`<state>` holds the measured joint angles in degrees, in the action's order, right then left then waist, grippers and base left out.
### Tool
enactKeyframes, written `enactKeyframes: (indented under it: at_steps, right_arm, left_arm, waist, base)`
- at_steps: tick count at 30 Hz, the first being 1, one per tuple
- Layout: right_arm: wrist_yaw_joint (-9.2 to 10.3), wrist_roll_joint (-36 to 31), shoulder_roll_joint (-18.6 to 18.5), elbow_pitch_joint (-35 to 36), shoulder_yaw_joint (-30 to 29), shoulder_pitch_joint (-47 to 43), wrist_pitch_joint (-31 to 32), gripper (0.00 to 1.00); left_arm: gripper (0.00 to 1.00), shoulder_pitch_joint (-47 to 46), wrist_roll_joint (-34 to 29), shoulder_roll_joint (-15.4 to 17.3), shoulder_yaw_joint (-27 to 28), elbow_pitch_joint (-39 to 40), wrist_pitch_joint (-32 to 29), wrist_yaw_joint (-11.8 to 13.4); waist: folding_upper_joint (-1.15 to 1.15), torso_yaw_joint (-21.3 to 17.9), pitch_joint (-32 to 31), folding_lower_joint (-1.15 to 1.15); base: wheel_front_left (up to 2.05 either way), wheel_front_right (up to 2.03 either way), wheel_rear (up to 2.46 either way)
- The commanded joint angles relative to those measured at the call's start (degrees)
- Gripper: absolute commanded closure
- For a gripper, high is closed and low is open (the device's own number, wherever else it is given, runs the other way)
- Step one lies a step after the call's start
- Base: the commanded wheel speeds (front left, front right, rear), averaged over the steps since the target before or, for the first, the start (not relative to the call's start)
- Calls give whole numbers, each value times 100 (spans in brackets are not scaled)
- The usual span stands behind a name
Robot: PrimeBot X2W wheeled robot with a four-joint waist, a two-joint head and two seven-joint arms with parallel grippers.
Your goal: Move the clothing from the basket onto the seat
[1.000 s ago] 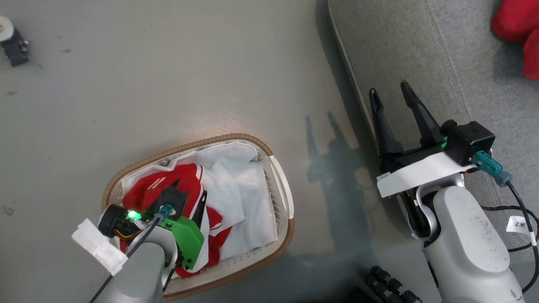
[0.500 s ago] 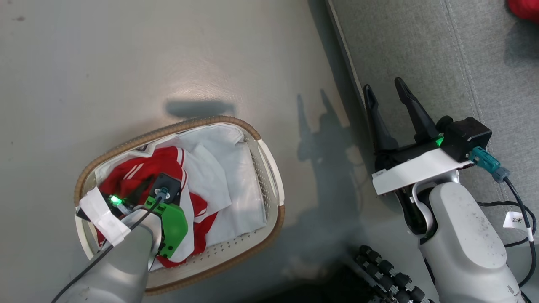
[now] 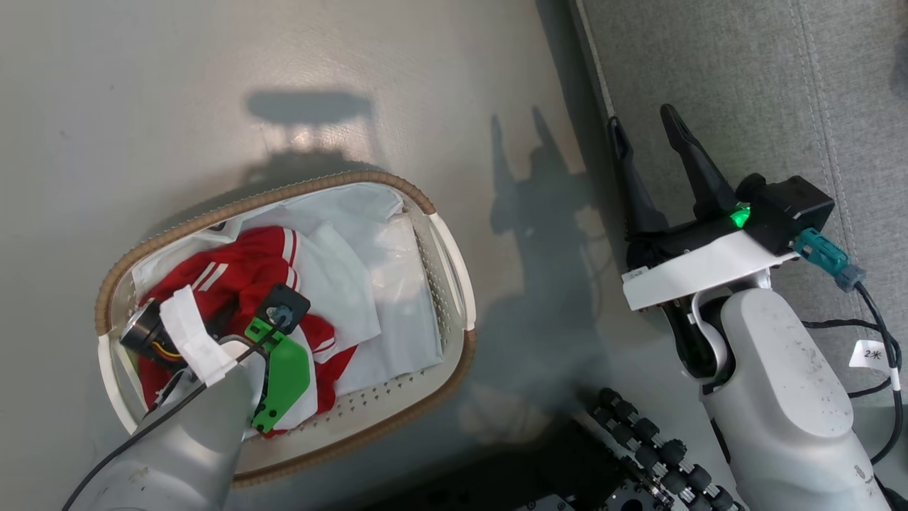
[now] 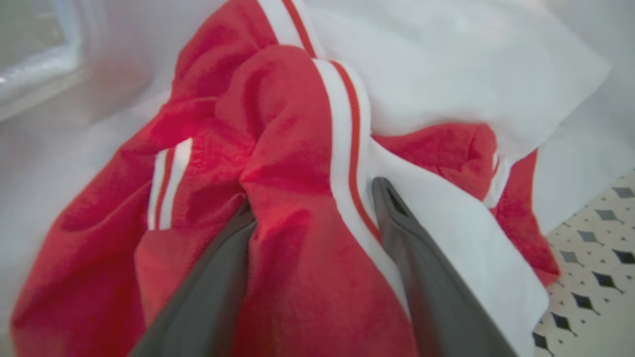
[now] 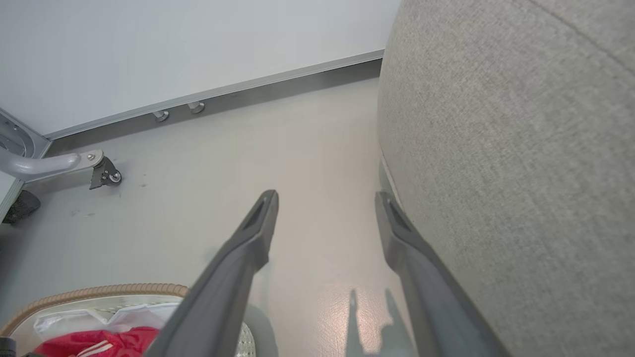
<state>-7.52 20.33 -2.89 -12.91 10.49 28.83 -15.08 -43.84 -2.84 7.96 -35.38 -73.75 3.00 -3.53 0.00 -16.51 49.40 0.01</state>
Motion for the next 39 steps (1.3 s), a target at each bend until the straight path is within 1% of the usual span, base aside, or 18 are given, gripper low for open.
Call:
enactKeyframes:
  at_steps: [1,4,8,9,10,11,15,21,26,31,35,39]
  right_arm:
    - [6,61,-10,38,17,63,-13,0]
    - [6,89,-11,64,44,103,-13,0]
    - [6,110,-10,79,53,118,-13,0]
    - [6,114,-10,78,55,124,-13,0]
    - [6,124,-10,74,57,132,-13,0]
    - [6,133,-11,68,59,136,-13,0]
    - [6,212,-13,11,78,168,-13,0]
    - [6,214,-12,-59,84,104,-13,0]
    - [6,129,-11,-163,46,-26,-13,0]
    - [6,-7,-14,-277,-16,-157,-13,0]
    - [7,-94,-16,-392,-64,-313,-13,0]
    - [6,-213,-16,-506,-131,-458,-13,0]
  left_arm:
    - [0,-90,-34,48,-54,-15,-64,-39]
    - [0,-134,-54,53,-129,-23,-188,-95]
    - [0,-194,-46,59,-196,-26,-211,-102]
    - [24,-207,-35,58,-204,-26,-214,-104]
    - [74,-218,-15,54,-213,-28,-216,-113]
    - [100,-221,6,49,-214,-28,-221,-118]
    - [100,-125,156,-23,-121,-27,0,-149]
    - [100,59,323,-163,-89,-16,471,-73]
    - [100,225,478,-308,-77,0,896,-122]
    - [100,415,664,-431,-36,131,1136,-140]
    - [100,677,939,-472,123,383,1221,-98]
    - [100,1008,1089,-493,129,1034,1223,-107]
  waist:
    - [0,-11,77,-1]
    - [0,-30,161,-1]
    - [0,-43,236,-1]
    - [0,-45,247,-1]
    - [0,-50,252,-1]
    - [0,-53,249,-1]
    - [0,-96,141,-1]
    - [0,-85,-238,-1]
    - [0,26,-723,-1]
    - [0,215,-1229,-1]
    - [0,385,-1668,-1]
    - [0,615,-2031,-1]
  base:
    - [0,0,0]
    - [0,0,0]
    - [0,0,0]
    - [0,0,0]
    - [0,0,0]
    - [0,0,0]
    - [0,0,0]
    - [0,0,0]
    - [0,0,0]
    - [0,0,0]
    - [0,0,0]
    - [0,0,0]
